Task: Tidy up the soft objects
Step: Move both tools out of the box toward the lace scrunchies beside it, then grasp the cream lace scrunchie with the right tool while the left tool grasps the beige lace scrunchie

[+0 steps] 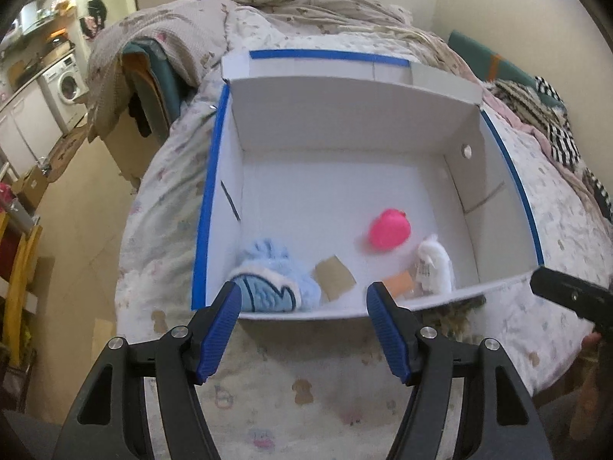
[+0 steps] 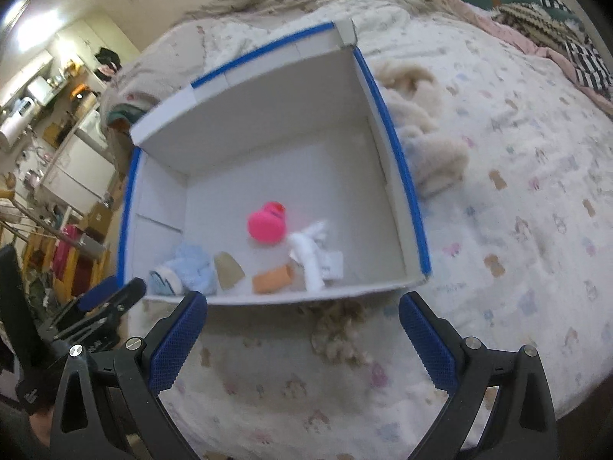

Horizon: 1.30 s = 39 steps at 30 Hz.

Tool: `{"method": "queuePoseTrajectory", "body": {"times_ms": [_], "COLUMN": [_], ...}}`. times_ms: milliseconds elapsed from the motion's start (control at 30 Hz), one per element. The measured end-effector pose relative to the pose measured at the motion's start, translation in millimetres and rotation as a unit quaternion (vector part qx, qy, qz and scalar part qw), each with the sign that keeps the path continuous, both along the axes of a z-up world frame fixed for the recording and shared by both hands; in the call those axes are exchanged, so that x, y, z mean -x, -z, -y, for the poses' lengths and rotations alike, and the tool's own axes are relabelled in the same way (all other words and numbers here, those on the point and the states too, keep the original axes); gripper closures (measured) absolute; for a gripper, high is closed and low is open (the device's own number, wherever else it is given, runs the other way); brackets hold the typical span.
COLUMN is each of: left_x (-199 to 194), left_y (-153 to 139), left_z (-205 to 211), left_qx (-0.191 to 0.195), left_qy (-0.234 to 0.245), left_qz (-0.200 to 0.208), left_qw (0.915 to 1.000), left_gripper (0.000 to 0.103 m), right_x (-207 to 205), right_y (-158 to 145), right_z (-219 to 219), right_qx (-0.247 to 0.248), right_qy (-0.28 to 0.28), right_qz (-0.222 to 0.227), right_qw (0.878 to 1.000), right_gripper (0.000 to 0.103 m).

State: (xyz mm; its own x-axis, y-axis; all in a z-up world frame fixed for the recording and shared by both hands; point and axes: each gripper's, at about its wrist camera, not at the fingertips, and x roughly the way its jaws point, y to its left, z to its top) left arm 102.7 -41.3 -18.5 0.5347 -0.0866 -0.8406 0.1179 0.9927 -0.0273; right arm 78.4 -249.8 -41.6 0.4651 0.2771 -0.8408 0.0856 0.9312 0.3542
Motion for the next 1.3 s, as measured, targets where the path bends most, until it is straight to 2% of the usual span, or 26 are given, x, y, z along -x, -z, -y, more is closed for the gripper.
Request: {"method": "queuePoseTrajectory", "body": {"times_ms": [167,300,467,567,733,867,900,967,1033,1167,1233,1267,1300], "left_x": [10,16,19,19,16,15,14,14,13,9,8,7,6], "left_y": [5,15,22,25,35,44,46,47,50,53,55,56,56], "left_z": [-2,-6,-4,2,12,20,22,24,25,24,24,23,22], "left_qx": [-0.013,-0.010,-0.001,-0.007,-0.015,-0.022,-0.023,-0.023,-0.023,-0.023,-0.024,-0.024,-0.022], "left_qy": [0.007,-0.001,-0.007,0.002,0.008,0.017,0.020,0.021,0.021,0.019,0.017,0.016,0.016], "left_qz": [-0.004,-0.025,-0.042,-0.045,-0.059,-0.070,-0.073,-0.074,-0.077,-0.085,-0.088,-0.089,-0.091], "left_qw": [0.9999,0.9996,0.9991,0.9990,0.9981,0.9971,0.9969,0.9968,0.9966,0.9959,0.9957,0.9956,0.9955], "left_gripper": [0.038,0.038,0.038,0.038,0.038,0.038,0.038,0.038,0.038,0.038,0.038,0.038,0.038], "right_x": [7,13,12,11,7,3,1,-6,-12,-25,-26,-25,-24], "right_y": [10,27,47,59,75,83,88,100,106,119,127,129,129], "right_z": [3,-2,-4,6,20,14,13,8,-1,-23,-34,-38,-41], "right_qx": [-0.014,-0.014,0.010,0.012,0.004,0.013,0.011,-0.002,0.004,0.052,0.075,0.086,0.093], "right_qy": [-0.002,-0.014,-0.023,-0.004,0.015,-0.002,-0.002,-0.012,-0.023,-0.050,-0.070,-0.081,-0.086], "right_qz": [-0.030,-0.062,-0.092,-0.110,-0.128,-0.128,-0.136,-0.156,-0.161,-0.164,-0.173,-0.175,-0.173], "right_qw": [0.999,0.998,0.995,0.994,0.992,0.992,0.991,0.988,0.987,0.984,0.980,0.977,0.977], "right_gripper": [0.000,0.000,0.000,0.000,0.000,0.000,0.011,0.020,0.020,0.021,0.046,0.068,0.069]}}
